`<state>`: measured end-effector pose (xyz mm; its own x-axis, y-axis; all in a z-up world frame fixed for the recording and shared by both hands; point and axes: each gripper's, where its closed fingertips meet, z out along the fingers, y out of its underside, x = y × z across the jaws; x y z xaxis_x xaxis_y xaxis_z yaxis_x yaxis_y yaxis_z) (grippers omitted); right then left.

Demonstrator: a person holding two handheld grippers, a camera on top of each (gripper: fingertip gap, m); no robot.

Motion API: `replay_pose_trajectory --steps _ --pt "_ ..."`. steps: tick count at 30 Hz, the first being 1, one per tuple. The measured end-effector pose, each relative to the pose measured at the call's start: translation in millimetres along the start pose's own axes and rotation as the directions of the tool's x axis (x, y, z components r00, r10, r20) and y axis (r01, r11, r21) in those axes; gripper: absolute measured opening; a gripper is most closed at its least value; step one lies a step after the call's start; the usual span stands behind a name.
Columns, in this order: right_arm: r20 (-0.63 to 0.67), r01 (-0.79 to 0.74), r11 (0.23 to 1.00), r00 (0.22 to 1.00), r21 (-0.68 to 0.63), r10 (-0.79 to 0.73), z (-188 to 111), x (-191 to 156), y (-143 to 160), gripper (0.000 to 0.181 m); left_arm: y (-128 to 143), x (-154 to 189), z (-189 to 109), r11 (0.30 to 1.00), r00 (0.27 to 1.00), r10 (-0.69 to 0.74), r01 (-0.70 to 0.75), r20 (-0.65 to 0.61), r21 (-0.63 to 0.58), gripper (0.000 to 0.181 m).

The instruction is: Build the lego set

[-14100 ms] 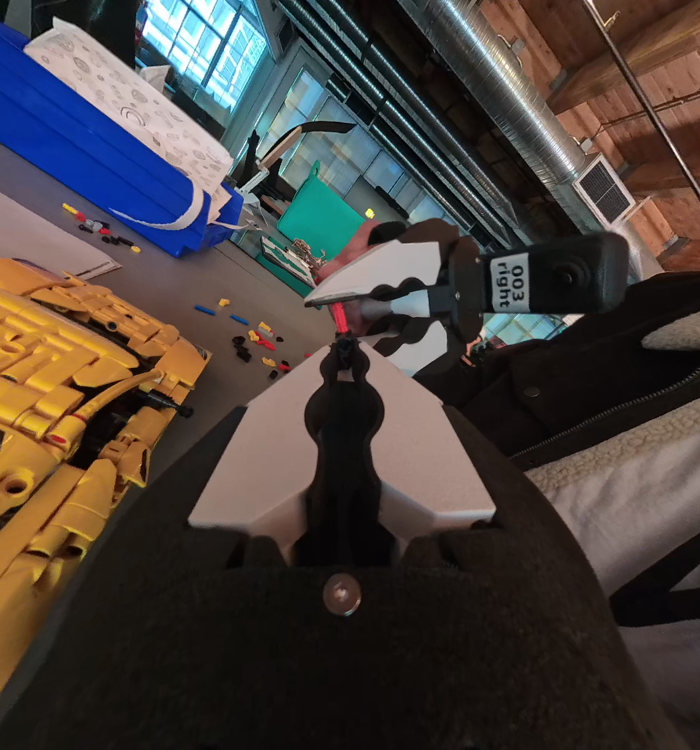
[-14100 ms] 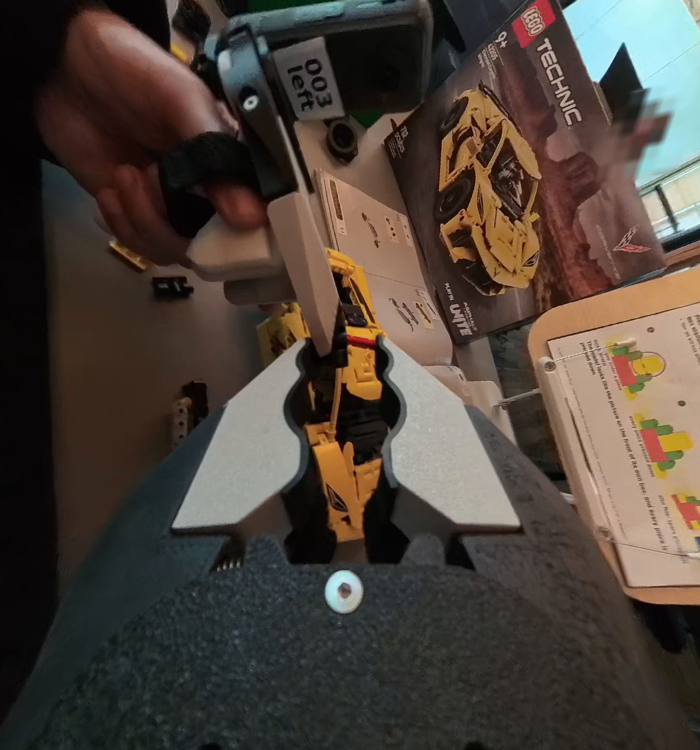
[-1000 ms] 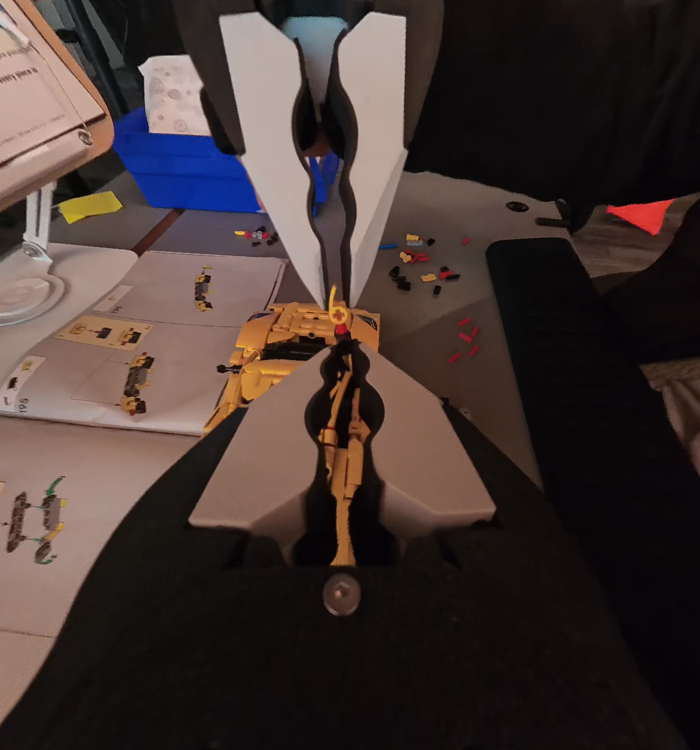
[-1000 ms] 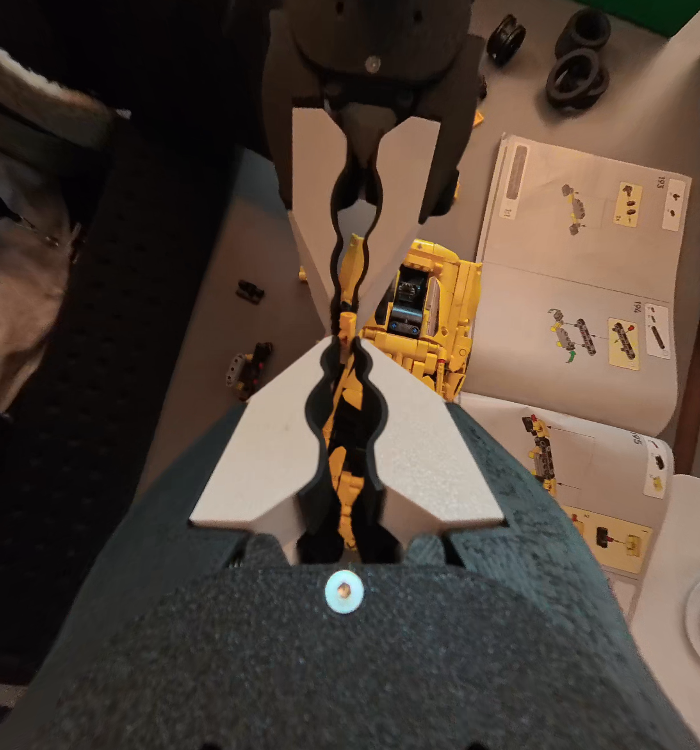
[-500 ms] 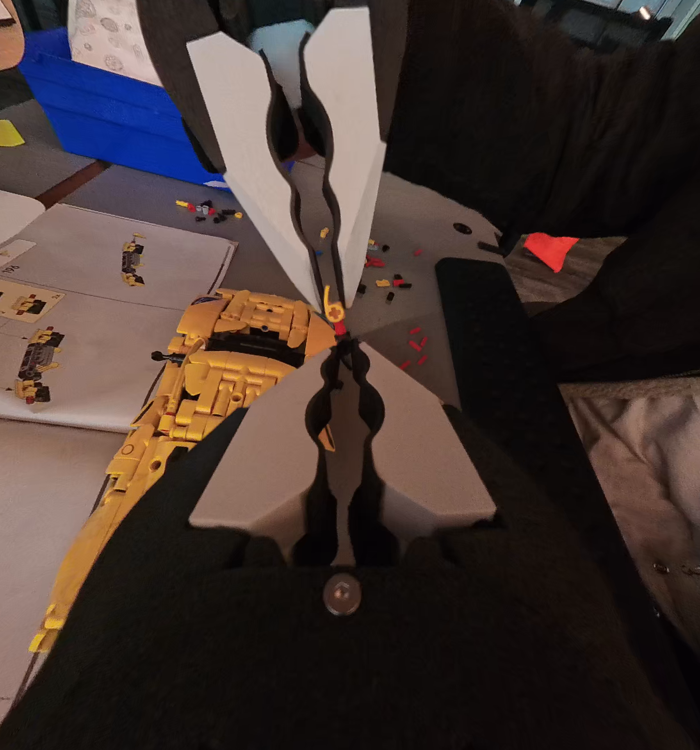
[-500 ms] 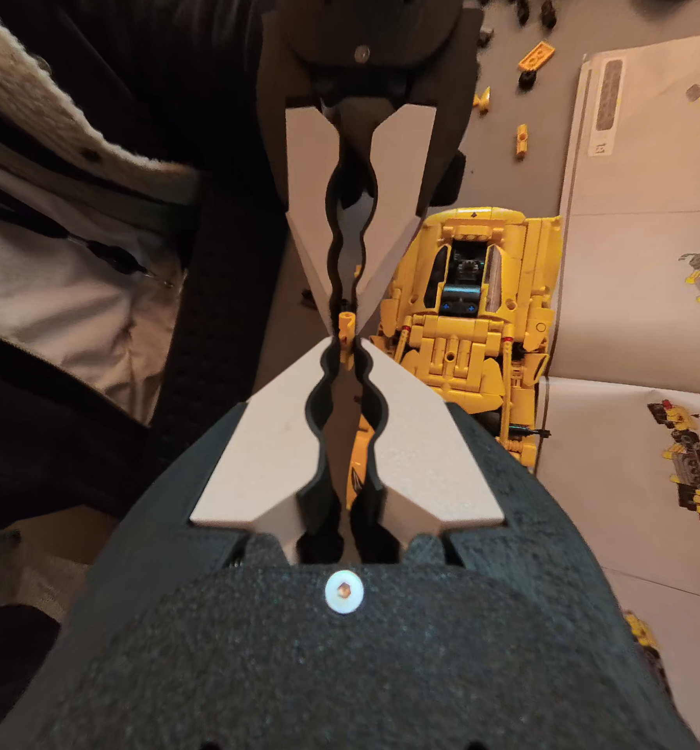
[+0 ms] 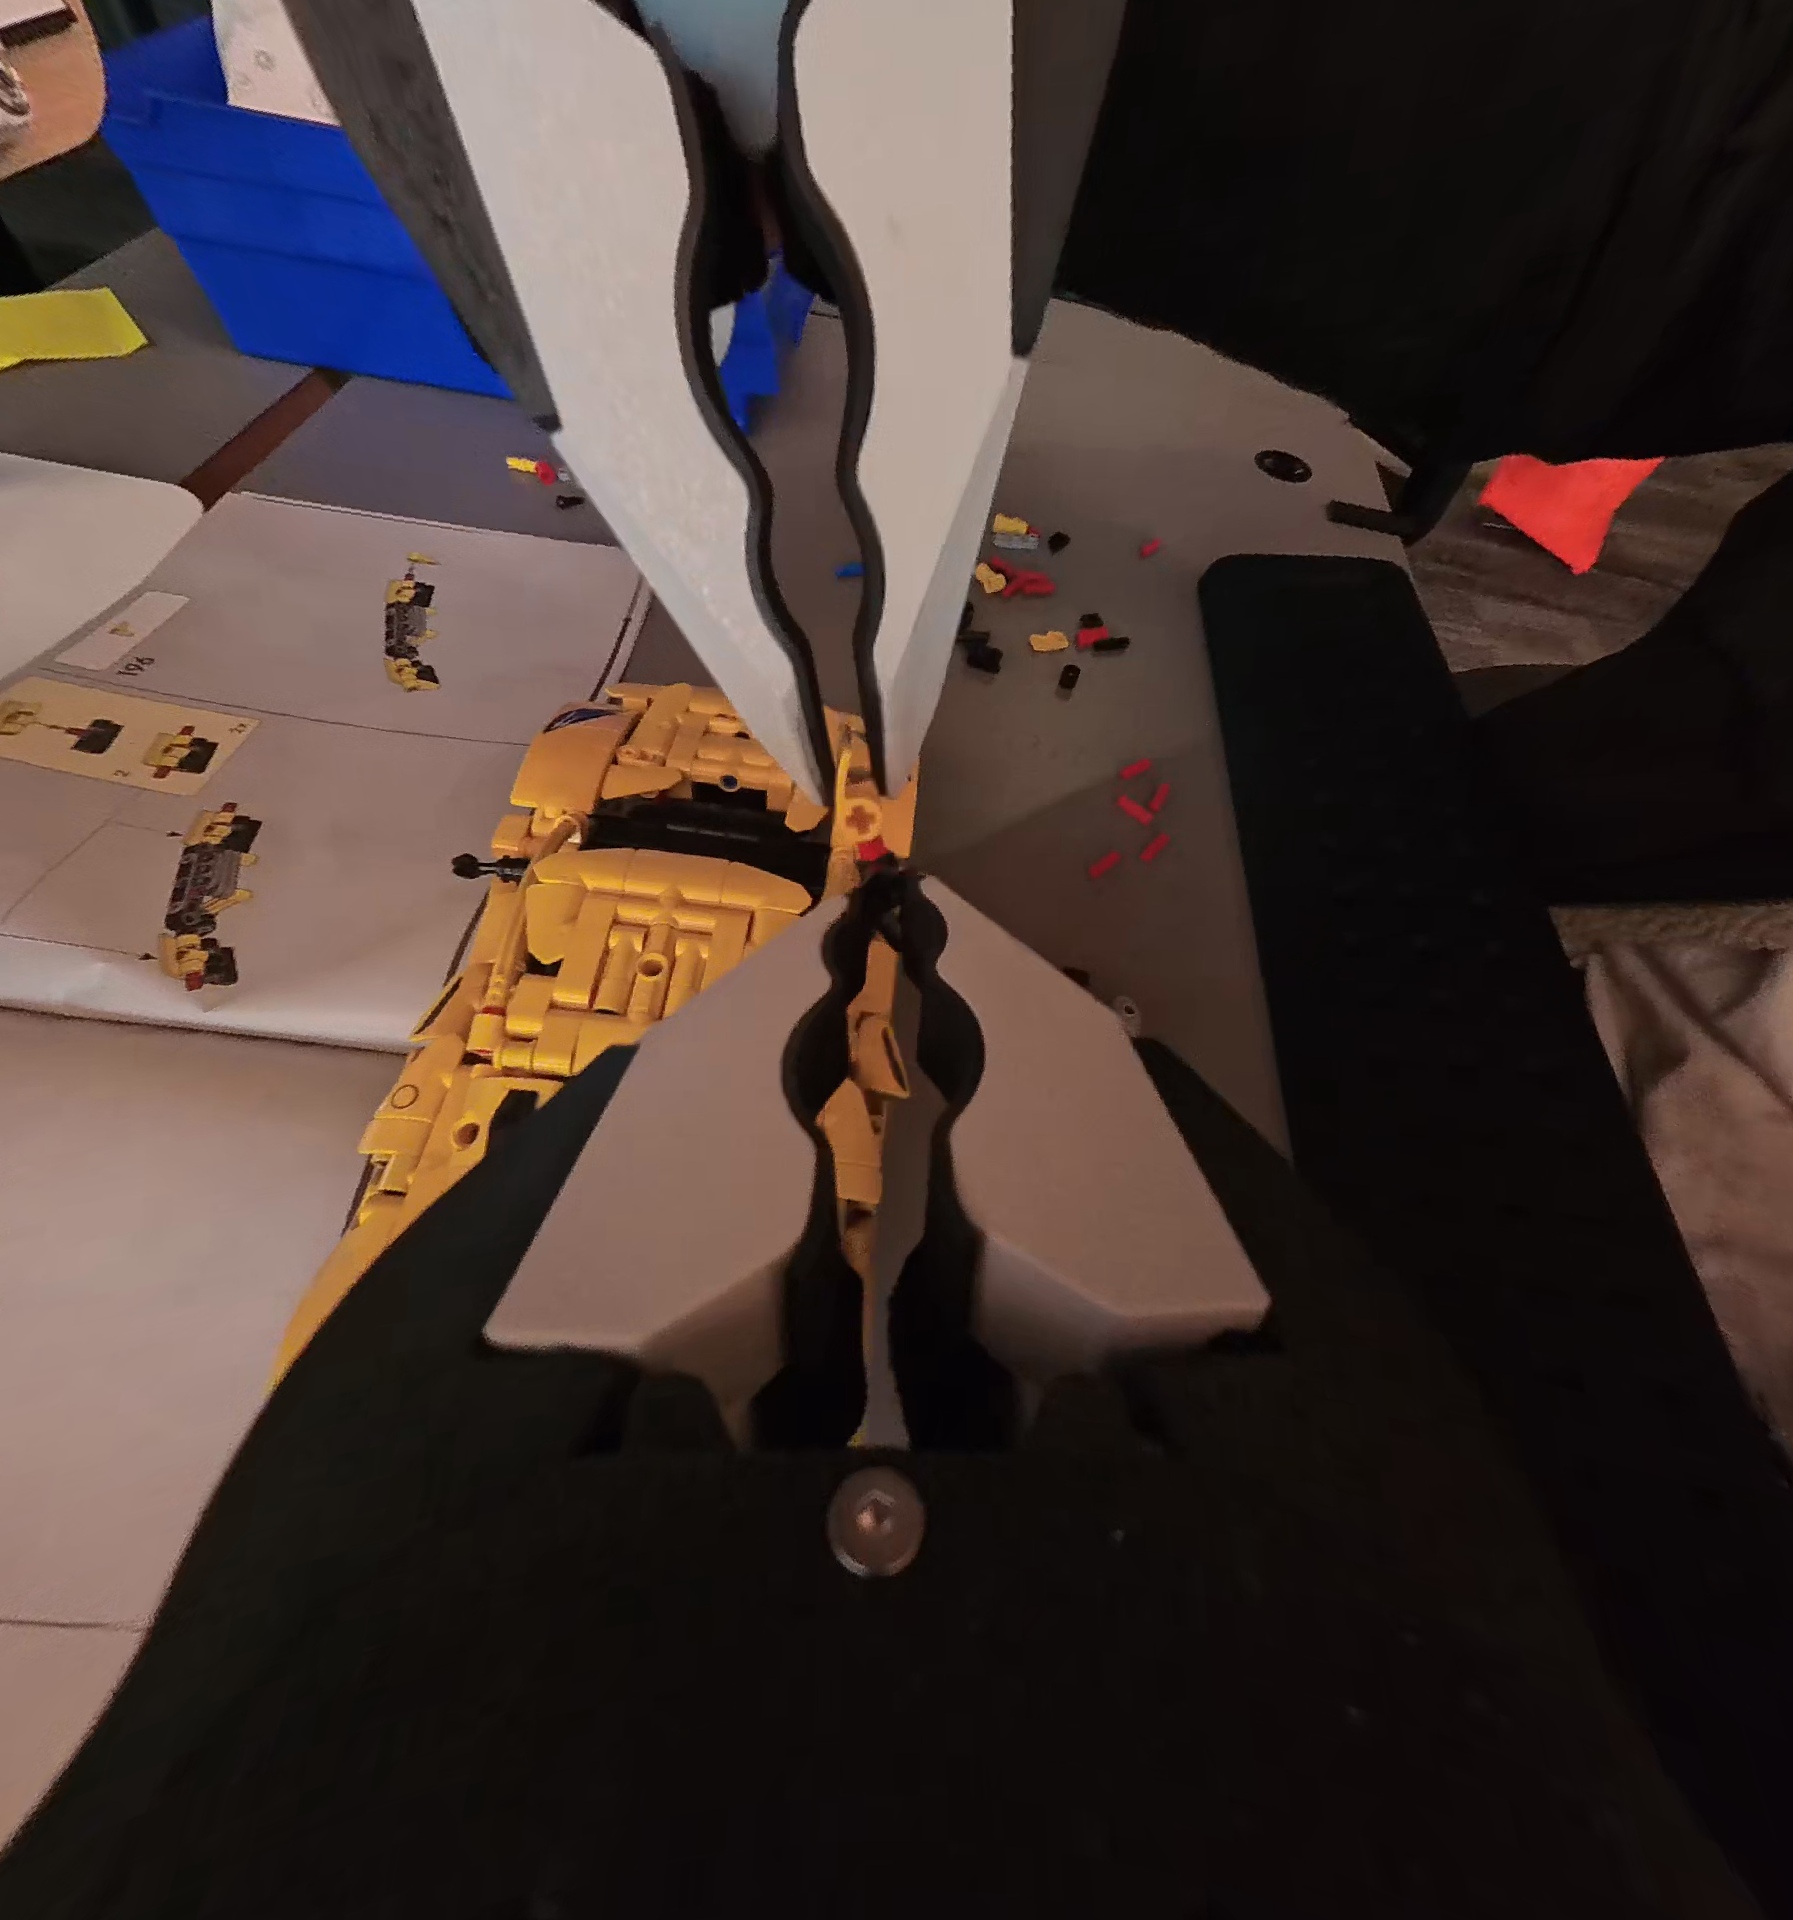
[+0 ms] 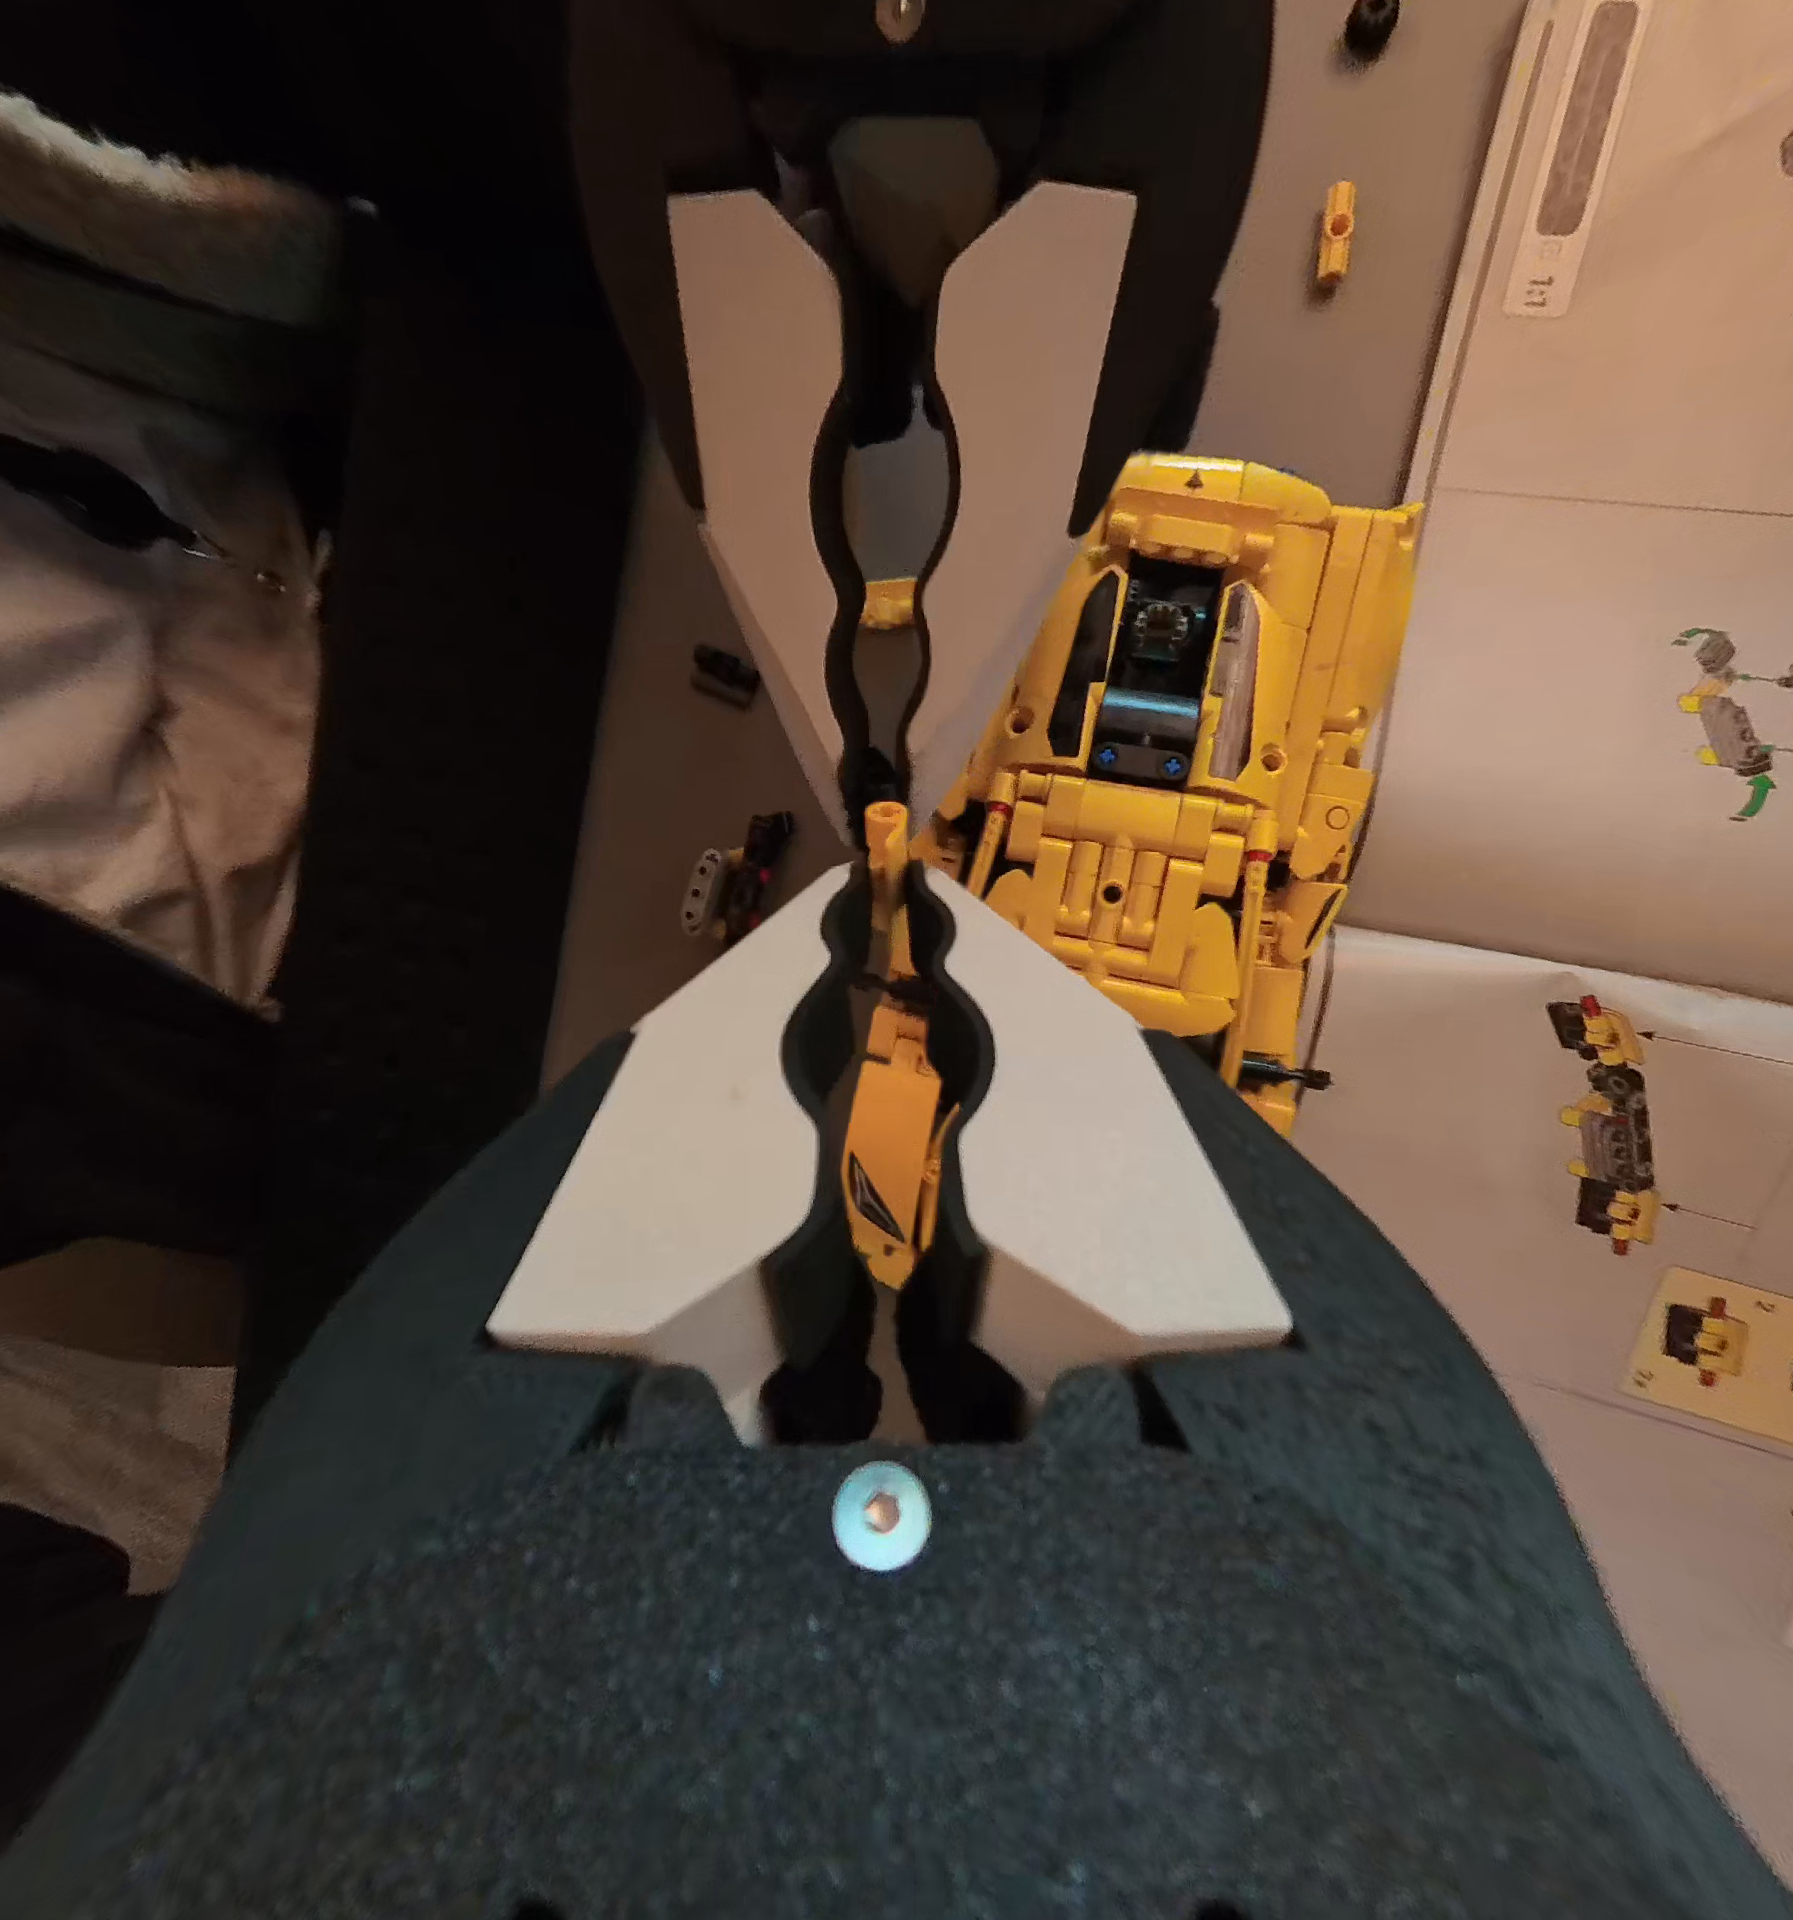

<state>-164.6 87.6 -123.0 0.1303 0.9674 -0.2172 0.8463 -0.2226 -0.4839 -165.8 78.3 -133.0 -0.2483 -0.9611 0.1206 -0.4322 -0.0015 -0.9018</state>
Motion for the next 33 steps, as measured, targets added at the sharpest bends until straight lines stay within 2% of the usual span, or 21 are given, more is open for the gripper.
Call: replay_pose_trajectory --steps 5,9,13,16,23,26,30,33 --pt "0.066 -0.031 0.999 0.997 0.043 0.028 1.5 -3.3 2.8 0.006 0.8 1.9 3.3 1.0 1.0 0.019 -0.019 0.001 -0.008 0.004" --pt "0.063 -0.038 0.991 0.998 0.125 0.03 -5.4 -0.9 -4.6 0.006 -6.7 -0.5 -2.4 0.999 1.0 -0.012 0.013 -0.009 0.051 0.004" --pt "0.055 -0.046 0.992 0.998 0.12 0.04 -3.0 0.3 -1.7 0.006 -4.5 -1.7 0.3 0.998 0.999 -0.033 0.034 -0.014 0.053 0.004" --pt "0.062 -0.063 0.984 0.997 0.166 0.053 -5.7 1.2 -4.1 0.006 -7.5 -2.4 -1.1 0.995 0.998 -0.058 0.06 -0.028 0.085 0.004" --pt "0.099 -0.084 0.982 0.993 0.171 0.068 -4.1 -1.8 -1.9 0.006 -6.5 0.3 0.5 0.996 0.998 -0.044 0.047 -0.033 0.07 0.004" --pt "0.102 -0.082 0.989 0.992 0.125 0.07 -0.1 -2.9 1.8 0.006 -2.1 1.2 3.9 0.998 0.999 -0.039 0.041 -0.032 0.042 0.004" --pt "0.054 -0.071 0.991 0.996 0.117 0.065 1.2 1.9 1.3 0.006 -3.7 -3.6 3.2 0.994 0.996 -0.086 0.088 -0.032 0.066 0.004" --pt "0.029 -0.052 0.997 0.998 0.063 0.05 6.1 -0.2 6.4 0.006 1.3 -1.6 7.5 0.998 0.998 -0.063 0.064 -0.021 0.028 0.004"
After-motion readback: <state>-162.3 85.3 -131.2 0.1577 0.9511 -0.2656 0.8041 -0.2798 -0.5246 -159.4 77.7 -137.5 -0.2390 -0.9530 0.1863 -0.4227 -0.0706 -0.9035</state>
